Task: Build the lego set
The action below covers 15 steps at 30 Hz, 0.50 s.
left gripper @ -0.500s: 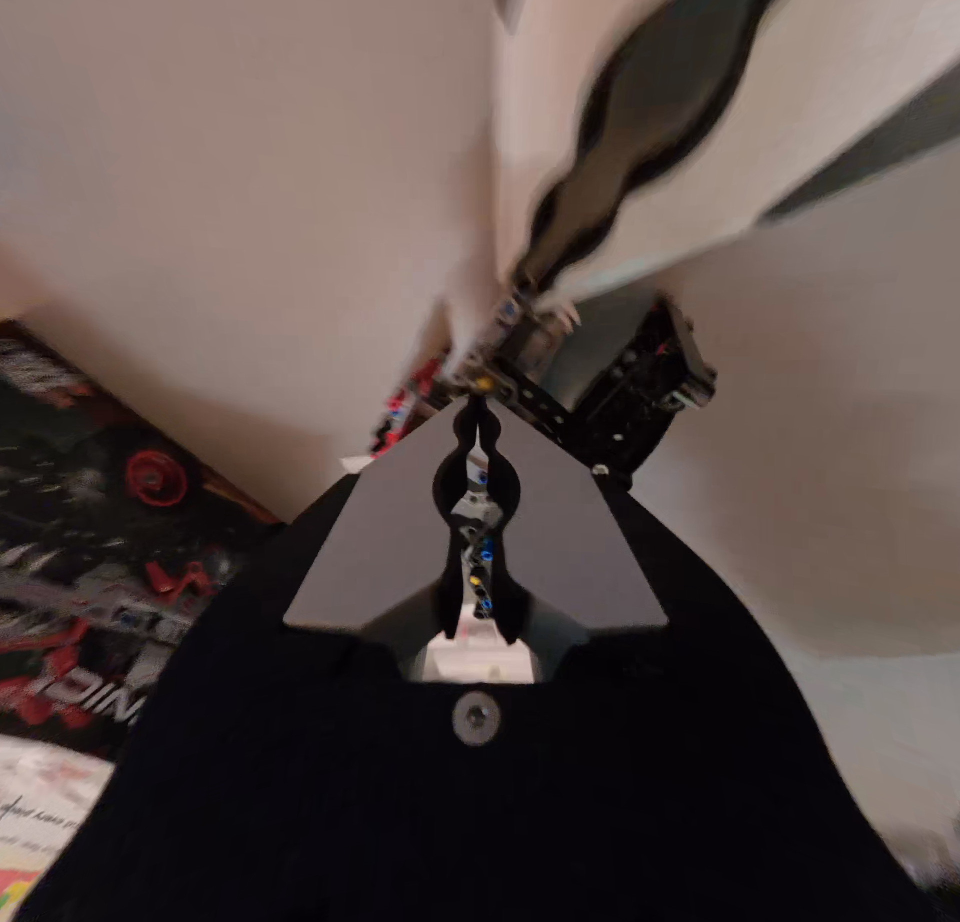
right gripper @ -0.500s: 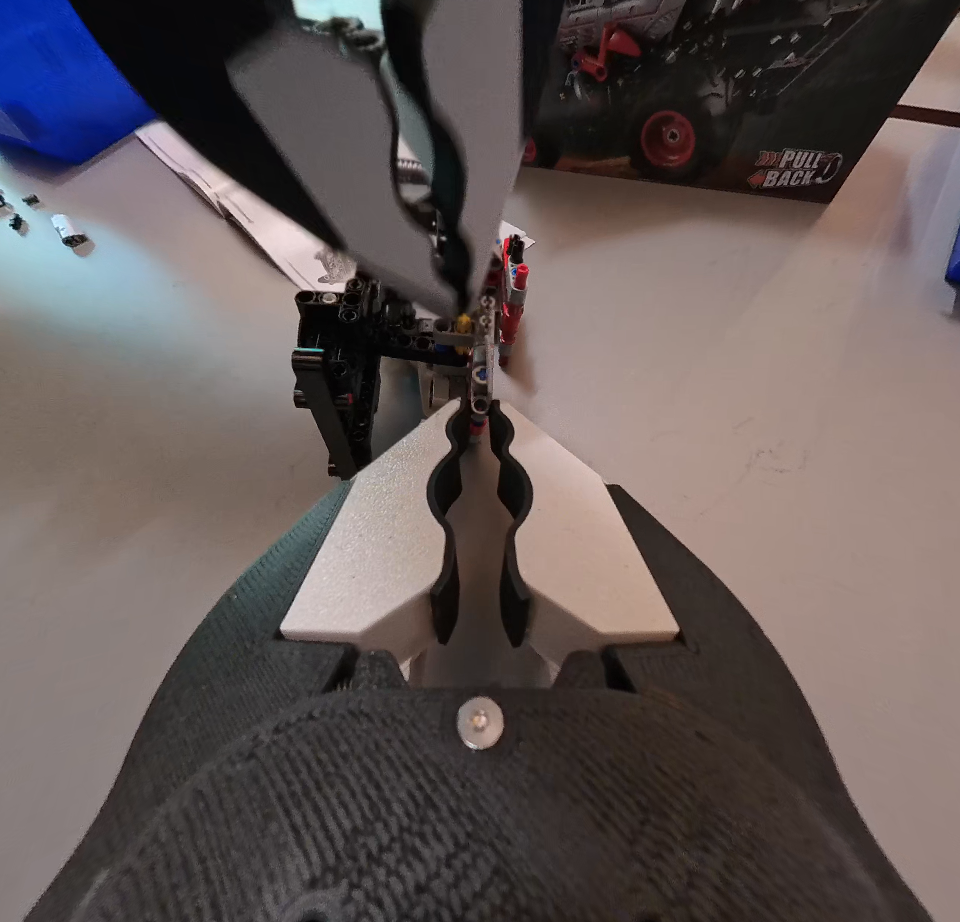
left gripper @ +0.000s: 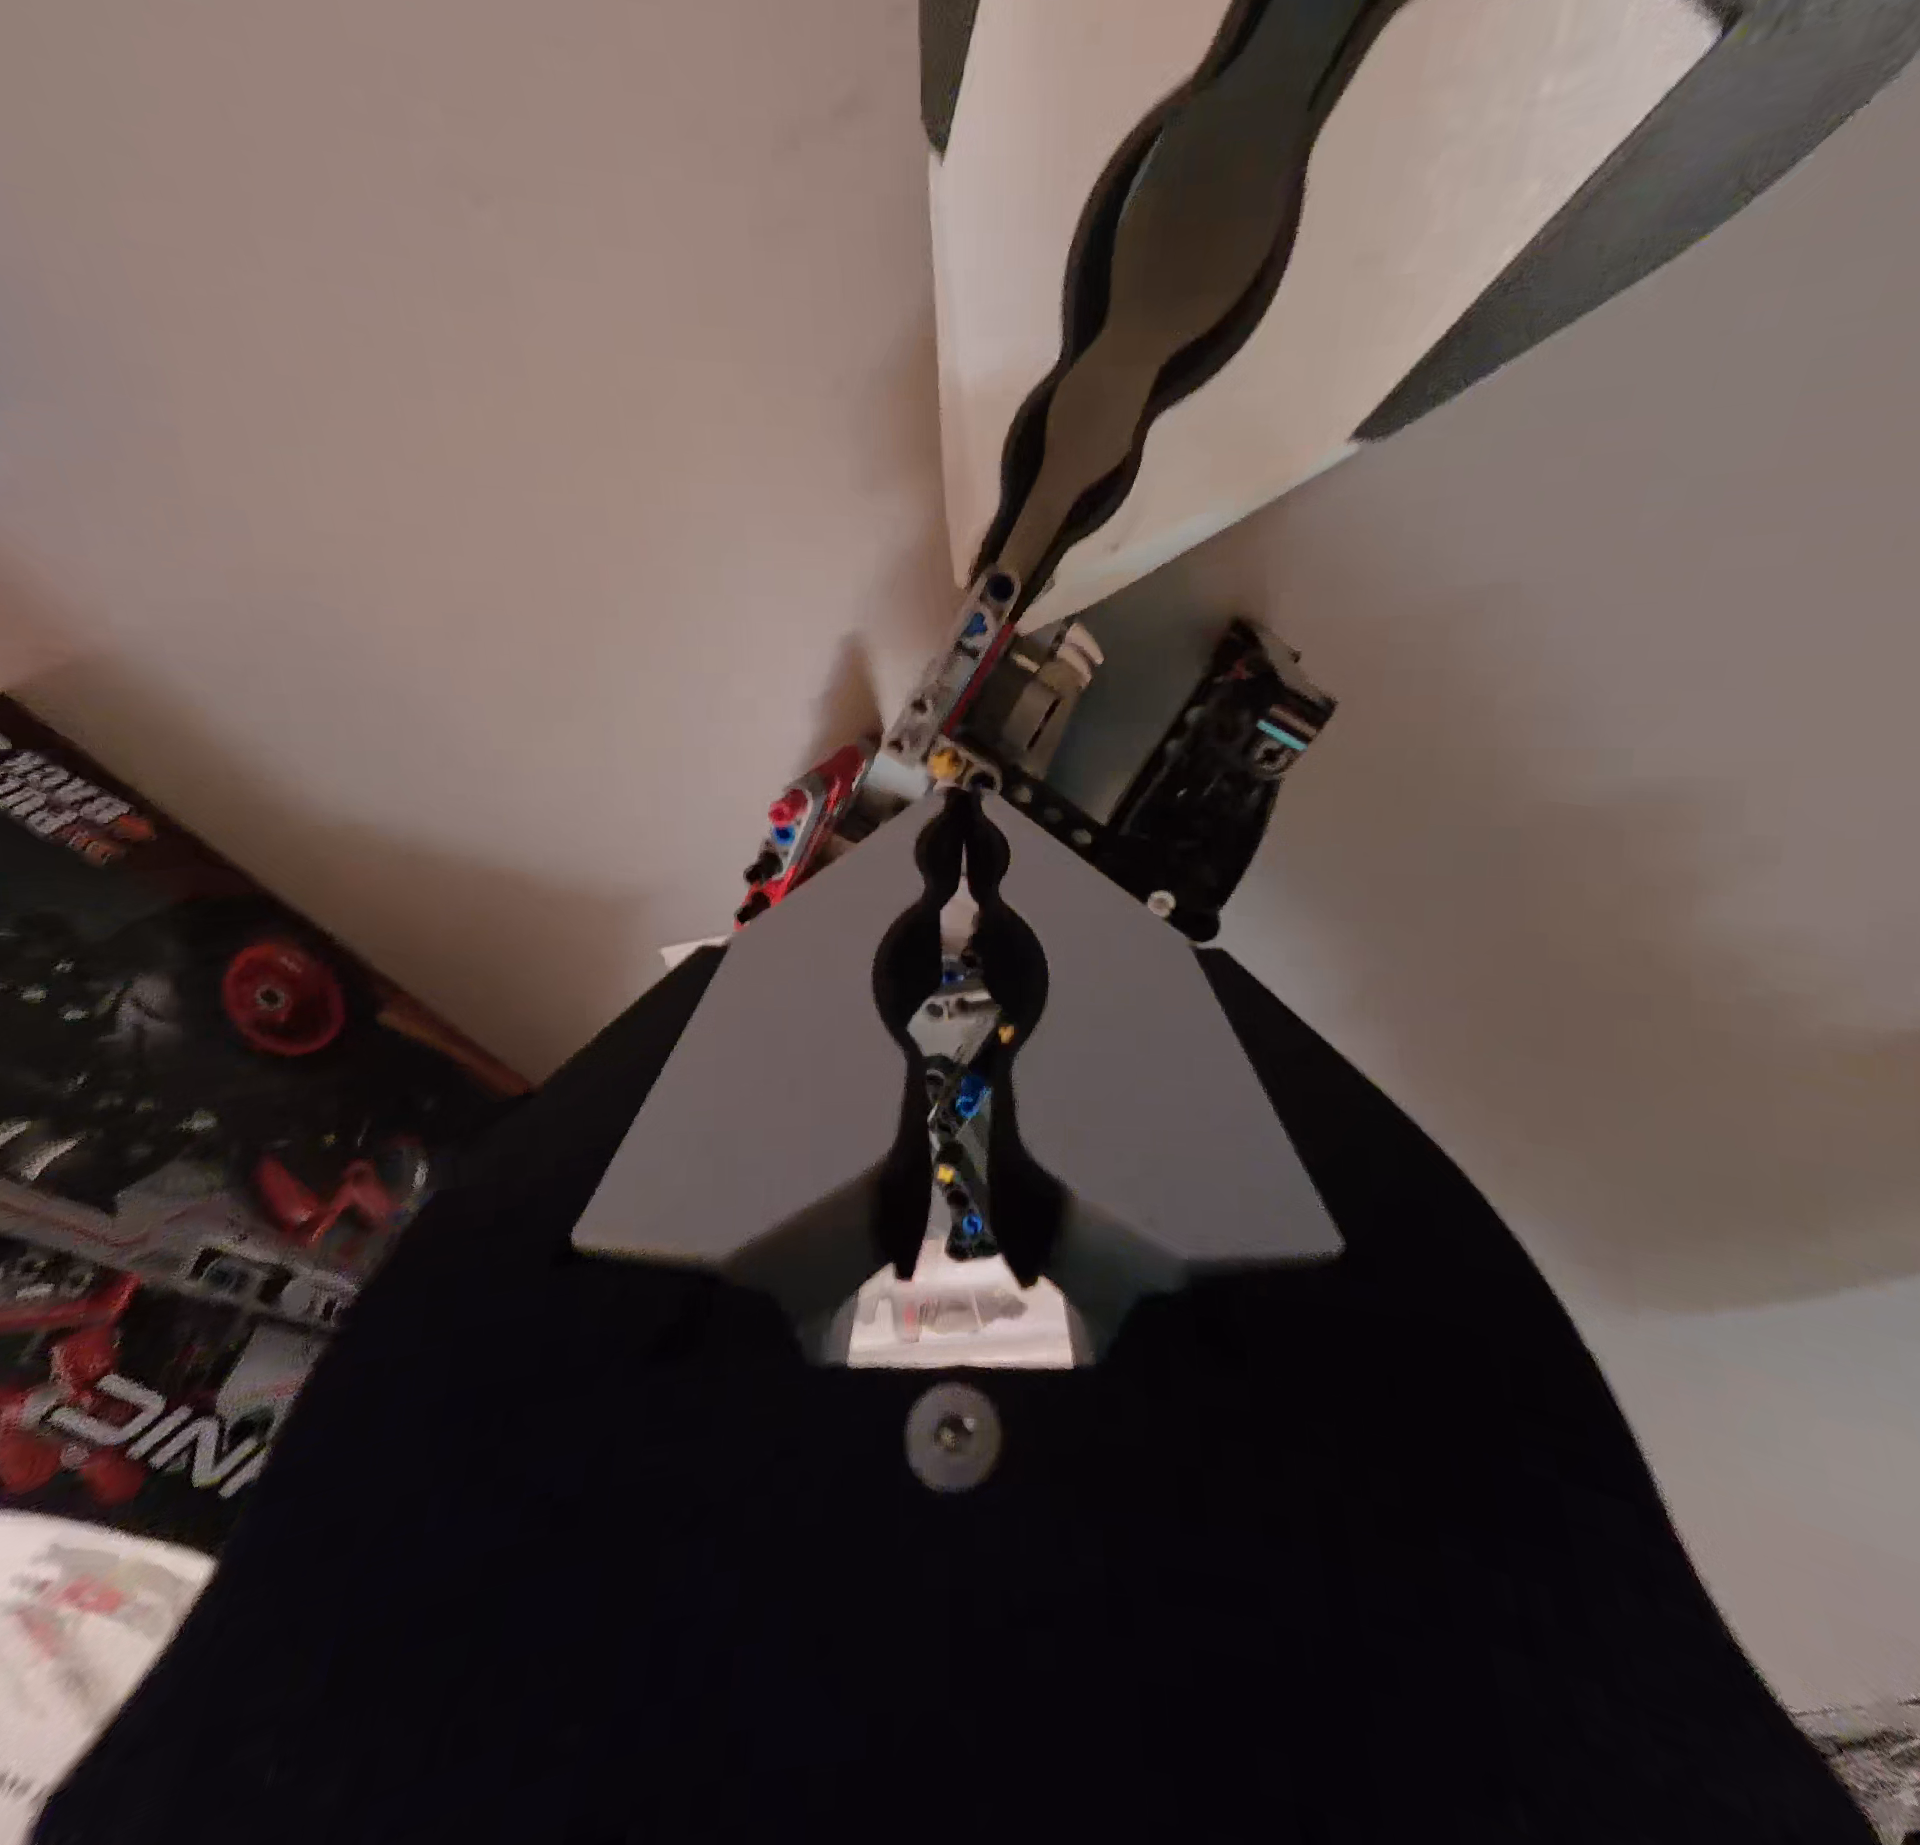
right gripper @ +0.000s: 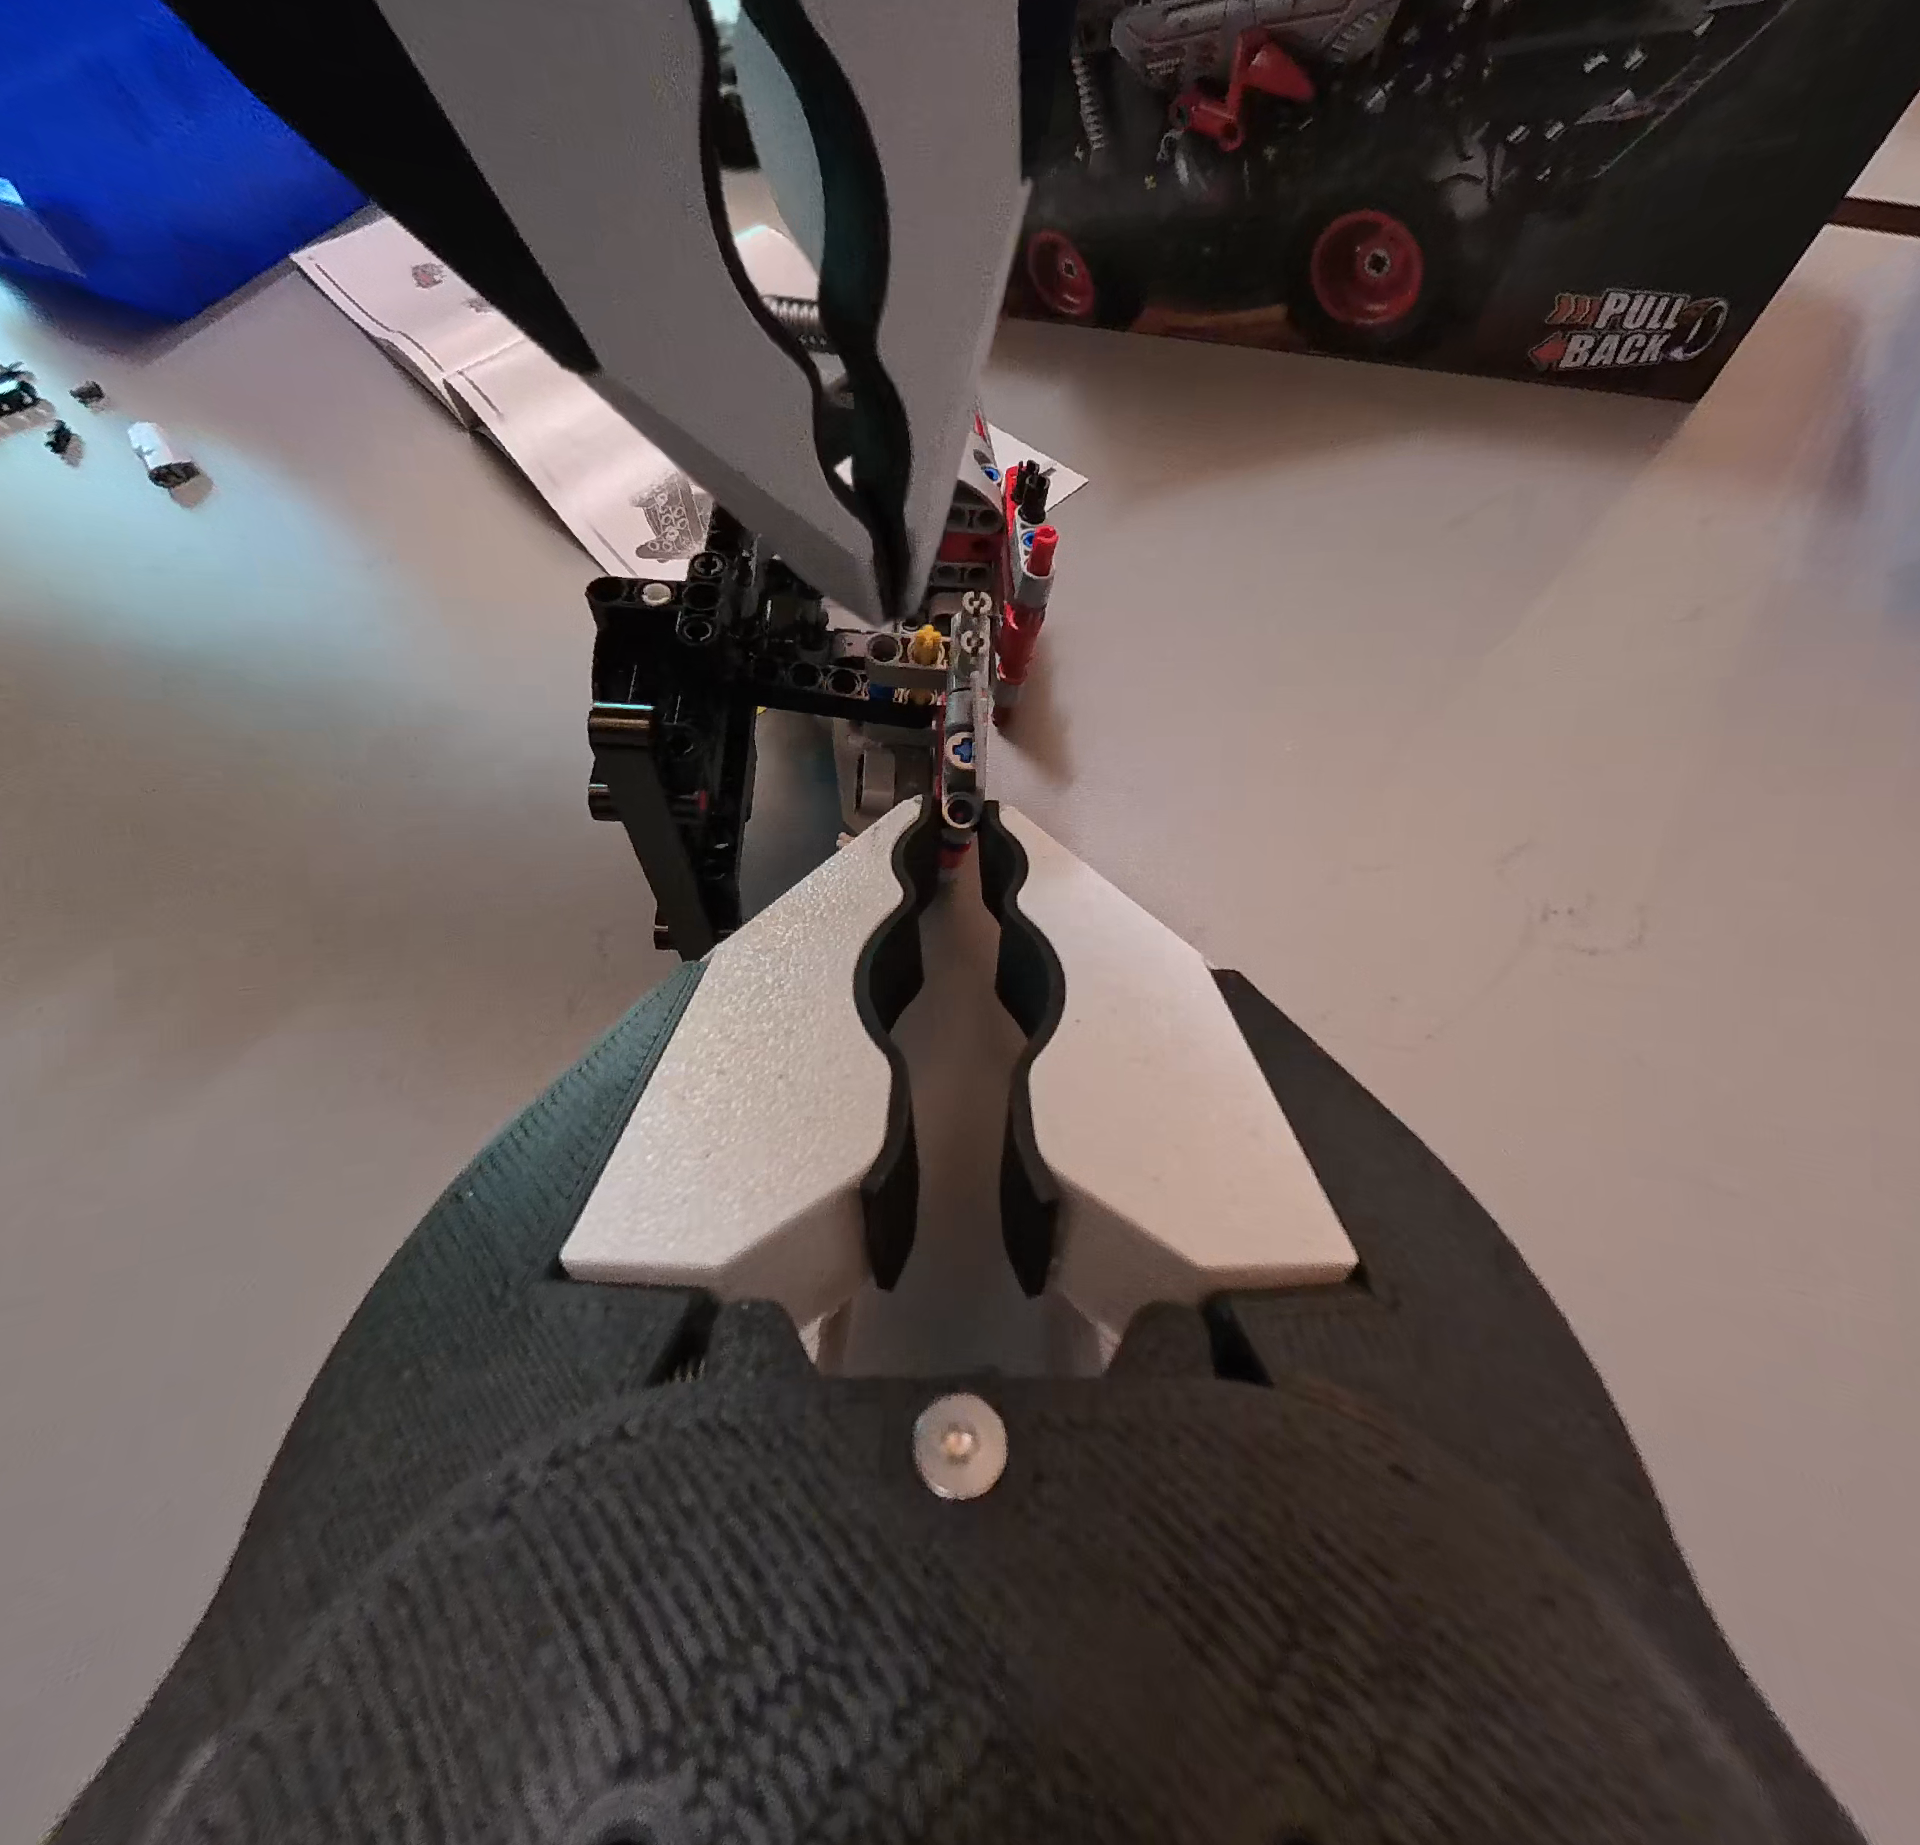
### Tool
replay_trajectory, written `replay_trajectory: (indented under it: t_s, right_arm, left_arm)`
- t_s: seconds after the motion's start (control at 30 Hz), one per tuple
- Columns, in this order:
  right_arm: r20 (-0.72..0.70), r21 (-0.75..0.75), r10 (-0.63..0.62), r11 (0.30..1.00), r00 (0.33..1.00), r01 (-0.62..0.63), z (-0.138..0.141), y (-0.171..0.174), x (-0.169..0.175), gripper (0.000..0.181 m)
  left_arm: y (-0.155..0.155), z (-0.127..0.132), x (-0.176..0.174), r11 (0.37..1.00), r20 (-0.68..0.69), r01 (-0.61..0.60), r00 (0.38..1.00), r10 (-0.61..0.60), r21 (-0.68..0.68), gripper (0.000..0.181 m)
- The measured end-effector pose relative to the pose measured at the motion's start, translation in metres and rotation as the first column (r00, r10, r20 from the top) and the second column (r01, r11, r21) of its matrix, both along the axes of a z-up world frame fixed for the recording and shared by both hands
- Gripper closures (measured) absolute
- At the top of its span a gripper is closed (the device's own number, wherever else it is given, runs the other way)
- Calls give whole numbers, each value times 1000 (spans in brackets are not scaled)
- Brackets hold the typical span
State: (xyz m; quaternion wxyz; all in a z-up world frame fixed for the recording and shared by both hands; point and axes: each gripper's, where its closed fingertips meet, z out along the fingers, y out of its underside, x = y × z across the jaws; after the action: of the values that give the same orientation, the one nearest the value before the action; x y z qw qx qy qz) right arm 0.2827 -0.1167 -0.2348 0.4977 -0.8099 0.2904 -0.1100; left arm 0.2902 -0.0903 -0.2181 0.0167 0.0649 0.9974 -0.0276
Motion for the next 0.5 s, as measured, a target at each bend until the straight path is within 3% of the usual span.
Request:
replay_trajectory:
  t_s: [0.5]
  right_arm:
    - [-10,8,5,1000,1000,-5,0,0,0,174]
  left_arm:
    - [-3,0,2,995,4,77,997,-77,59,181]
